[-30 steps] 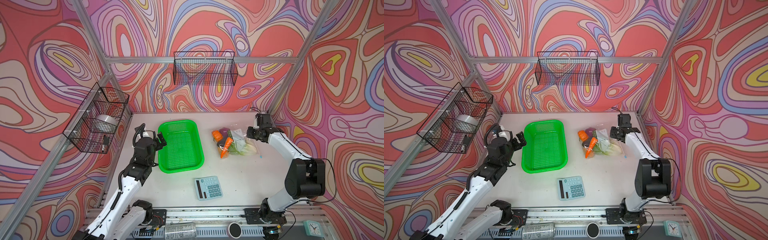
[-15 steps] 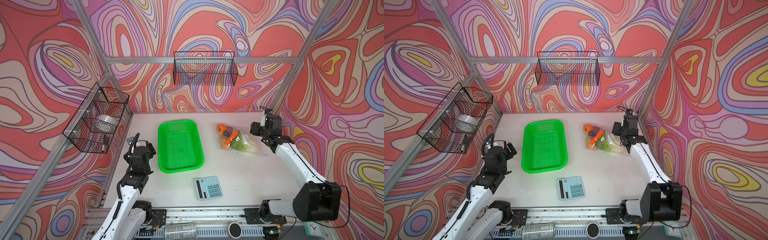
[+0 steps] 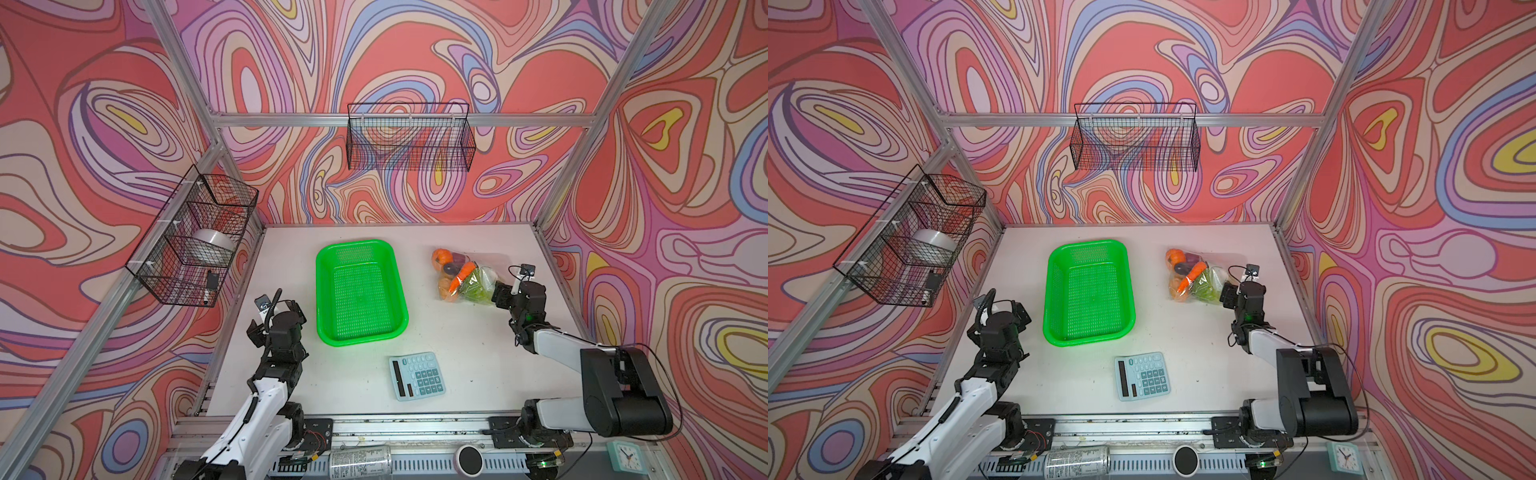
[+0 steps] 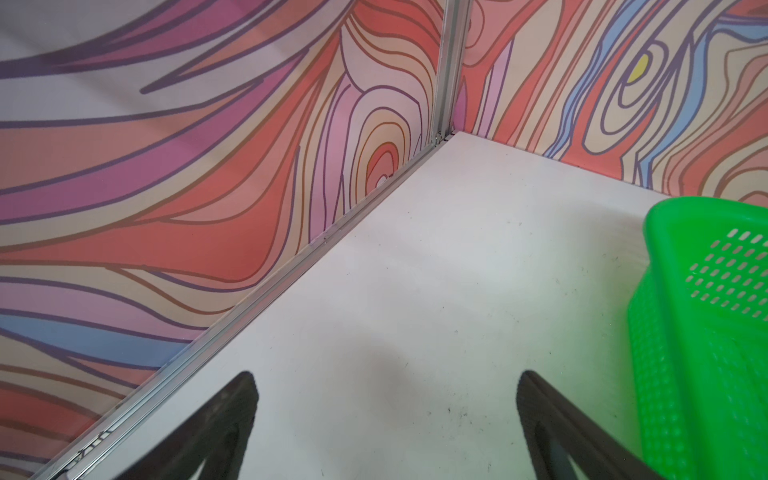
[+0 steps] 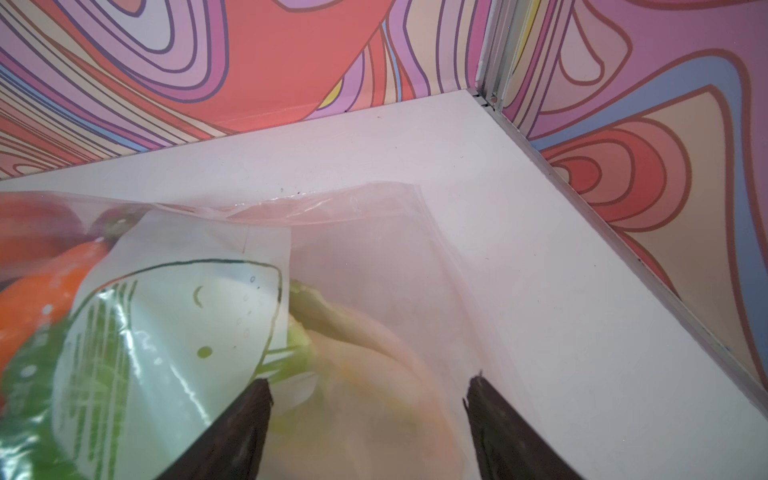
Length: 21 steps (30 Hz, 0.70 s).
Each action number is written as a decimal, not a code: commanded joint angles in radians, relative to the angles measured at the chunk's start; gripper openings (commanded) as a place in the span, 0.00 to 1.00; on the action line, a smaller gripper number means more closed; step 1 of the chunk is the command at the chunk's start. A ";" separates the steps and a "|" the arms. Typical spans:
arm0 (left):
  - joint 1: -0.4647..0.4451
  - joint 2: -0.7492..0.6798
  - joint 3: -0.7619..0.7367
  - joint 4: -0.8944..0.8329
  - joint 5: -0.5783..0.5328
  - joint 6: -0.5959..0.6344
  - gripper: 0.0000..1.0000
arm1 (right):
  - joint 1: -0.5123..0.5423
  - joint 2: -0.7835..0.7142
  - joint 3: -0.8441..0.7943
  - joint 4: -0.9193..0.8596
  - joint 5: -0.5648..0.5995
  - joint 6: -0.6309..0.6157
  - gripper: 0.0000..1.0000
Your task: Place the food in the zip-top bag and seal the zipper
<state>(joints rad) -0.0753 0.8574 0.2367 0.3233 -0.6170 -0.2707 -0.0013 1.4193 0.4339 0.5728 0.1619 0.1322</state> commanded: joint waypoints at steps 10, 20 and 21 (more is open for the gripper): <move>0.006 0.326 -0.018 0.479 0.303 0.178 1.00 | -0.007 0.238 -0.062 0.516 -0.026 -0.068 0.77; 0.003 0.591 0.016 0.728 0.411 0.271 1.00 | -0.007 0.287 -0.015 0.471 0.028 -0.050 0.84; 0.004 0.629 0.018 0.759 0.409 0.271 1.00 | -0.004 0.286 -0.005 0.453 0.036 -0.054 0.96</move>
<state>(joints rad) -0.0727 1.4151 0.2352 0.9276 -0.2546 -0.0433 -0.0036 1.6936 0.3943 1.0851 0.1509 0.0822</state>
